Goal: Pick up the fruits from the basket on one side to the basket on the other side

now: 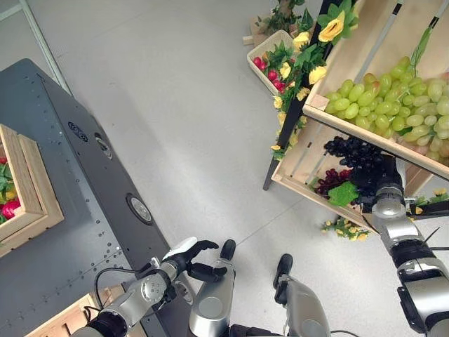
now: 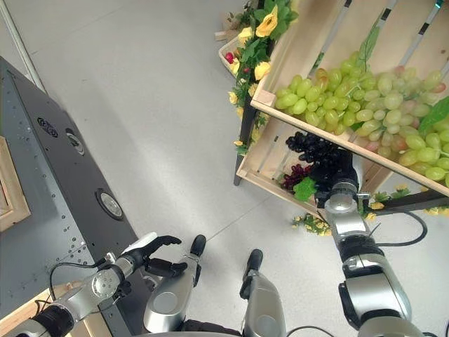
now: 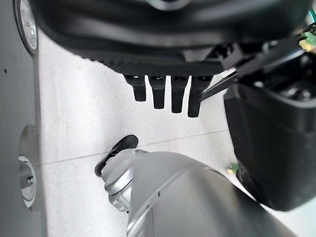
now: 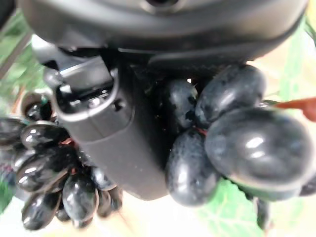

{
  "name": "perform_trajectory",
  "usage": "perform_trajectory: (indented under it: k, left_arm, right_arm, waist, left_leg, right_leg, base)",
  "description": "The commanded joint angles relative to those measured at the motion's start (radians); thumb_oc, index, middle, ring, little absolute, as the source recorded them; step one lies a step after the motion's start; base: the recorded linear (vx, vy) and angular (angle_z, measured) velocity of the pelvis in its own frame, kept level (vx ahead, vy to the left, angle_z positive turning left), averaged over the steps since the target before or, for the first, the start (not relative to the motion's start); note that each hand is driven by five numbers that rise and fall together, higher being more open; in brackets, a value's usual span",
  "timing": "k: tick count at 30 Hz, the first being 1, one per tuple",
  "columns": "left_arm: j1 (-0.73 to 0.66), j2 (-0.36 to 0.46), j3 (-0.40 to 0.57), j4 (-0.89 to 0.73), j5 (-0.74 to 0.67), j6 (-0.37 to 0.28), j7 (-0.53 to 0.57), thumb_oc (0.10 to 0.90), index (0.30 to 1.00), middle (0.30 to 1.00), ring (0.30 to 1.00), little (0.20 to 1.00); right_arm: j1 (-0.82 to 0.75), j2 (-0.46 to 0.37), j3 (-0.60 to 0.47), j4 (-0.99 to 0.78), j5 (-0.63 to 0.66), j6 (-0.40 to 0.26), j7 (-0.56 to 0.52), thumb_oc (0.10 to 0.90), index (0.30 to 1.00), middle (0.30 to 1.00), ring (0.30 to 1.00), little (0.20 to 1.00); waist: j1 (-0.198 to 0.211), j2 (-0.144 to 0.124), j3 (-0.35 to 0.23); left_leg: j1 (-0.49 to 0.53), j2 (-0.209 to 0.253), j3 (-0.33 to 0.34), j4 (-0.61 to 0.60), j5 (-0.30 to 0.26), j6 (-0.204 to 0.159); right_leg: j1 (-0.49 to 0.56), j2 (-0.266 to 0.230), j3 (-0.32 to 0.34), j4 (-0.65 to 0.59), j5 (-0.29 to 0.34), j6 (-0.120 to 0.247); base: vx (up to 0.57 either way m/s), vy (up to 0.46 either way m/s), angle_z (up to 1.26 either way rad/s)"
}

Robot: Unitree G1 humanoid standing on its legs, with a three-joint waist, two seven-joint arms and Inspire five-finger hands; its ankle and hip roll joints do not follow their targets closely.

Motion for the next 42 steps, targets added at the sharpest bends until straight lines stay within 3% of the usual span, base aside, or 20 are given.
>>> perform_trajectory:
  k: [1,2,3,12,26,29,36,42]
  left_arm:
    - [0.084,0.069,0.021,-0.091,0.002,-0.084,-0.011,0.8,0.9,0.9,0.9,0.9]
    - [0.086,0.075,0.026,-0.094,0.004,-0.087,-0.013,0.8,0.9,0.9,0.9,0.9]
    - [0.087,0.084,0.035,-0.094,0.003,-0.094,-0.017,0.8,0.9,0.9,0.9,0.9]
    - [0.111,0.111,0.07,-0.119,-0.011,-0.078,-0.061,0.8,0.9,0.9,0.9,0.9]
    - [0.211,0.078,0.112,-0.118,0.057,-0.073,-0.061,0.8,0.9,0.9,0.9,0.9]
    - [0.227,0.066,0.117,-0.115,0.071,-0.066,-0.06,0.8,0.9,0.9,0.9,0.9]
    - [0.272,0.045,0.149,-0.118,0.089,-0.038,-0.065,0.8,0.9,0.9,0.9,0.9]
    - [0.295,0.013,0.195,-0.101,0.085,-0.047,-0.061,0.8,0.9,0.9,0.9,0.9]
  right_arm:
    - [-0.073,-0.134,0.013,-0.097,-0.019,-0.031,-0.099,0.657,0.686,0.686,0.686,0.686]
    - [-0.072,-0.13,0.014,-0.096,0.001,-0.031,-0.094,0.761,0.841,0.841,0.841,0.841]
    - [-0.069,-0.121,0.013,-0.093,0.027,-0.034,-0.073,0.8,0.9,0.9,0.9,0.9]
    - [-0.028,-0.077,-0.015,-0.099,0.099,-0.069,-0.14,0.8,0.9,0.9,0.9,0.9]
    - [0.047,-0.076,-0.076,-0.189,0.023,-0.055,-0.277,0.8,0.9,0.9,0.9,0.9]
    - [0.061,-0.085,-0.084,-0.2,0.031,-0.031,-0.249,0.8,0.9,0.9,0.9,0.9]
    - [0.144,-0.106,-0.077,-0.282,0.056,0.068,-0.034,0.8,0.9,0.9,0.9,0.9]
    - [0.274,-0.051,-0.093,-0.454,0.165,0.057,0.212,0.8,0.9,0.9,0.9,0.9]
  waist:
    - [0.014,-0.035,-0.074]
    - [0.017,-0.038,-0.07]
    - [0.02,-0.042,-0.066]
    - [0.033,-0.063,-0.069]
    - [0.043,-0.076,-0.121]
    - [0.042,-0.079,-0.137]
    - [0.024,-0.095,-0.162]
    - [-0.004,-0.101,-0.167]
  left_leg:
    - [-0.085,-0.063,0.049,0.131,-0.058,0.017]
    - [-0.087,-0.063,0.048,0.132,-0.059,0.017]
    - [-0.089,-0.062,0.046,0.133,-0.061,0.017]
    - [-0.073,-0.059,0.038,0.122,-0.068,0.024]
    - [0.033,-0.062,0.035,0.045,-0.064,0.03]
    - [0.055,-0.064,0.033,0.027,-0.061,0.03]
    - [0.11,-0.06,0.042,-0.018,-0.051,0.03]
    - [0.143,-0.054,0.054,-0.066,-0.031,0.03]
  right_leg:
    - [0.04,0.021,-0.057,0.115,-0.097,0.014]
    - [0.039,0.023,-0.059,0.115,-0.097,0.015]
    - [0.033,0.026,-0.06,0.12,-0.097,0.017]
    - [0.031,0.04,-0.067,0.122,-0.094,0.024]
    - [0.106,0.045,-0.068,0.07,-0.086,0.035]
    - [0.125,0.045,-0.066,0.054,-0.084,0.036]
    - [0.167,0.046,-0.056,0.011,-0.073,0.041]
    - [0.185,0.044,-0.047,-0.021,-0.061,0.046]
  base:
    - [0.01,-0.058,0.06]
    - [0.0,-0.055,0.09]
    - [0.0,-0.05,0.12]
    - [0.03,-0.026,0.04]
    - [0.08,0.012,0.04]
    - [0.07,0.025,0.0]
    - [0.03,0.014,-0.04]
    - [-0.02,0.029,-0.04]
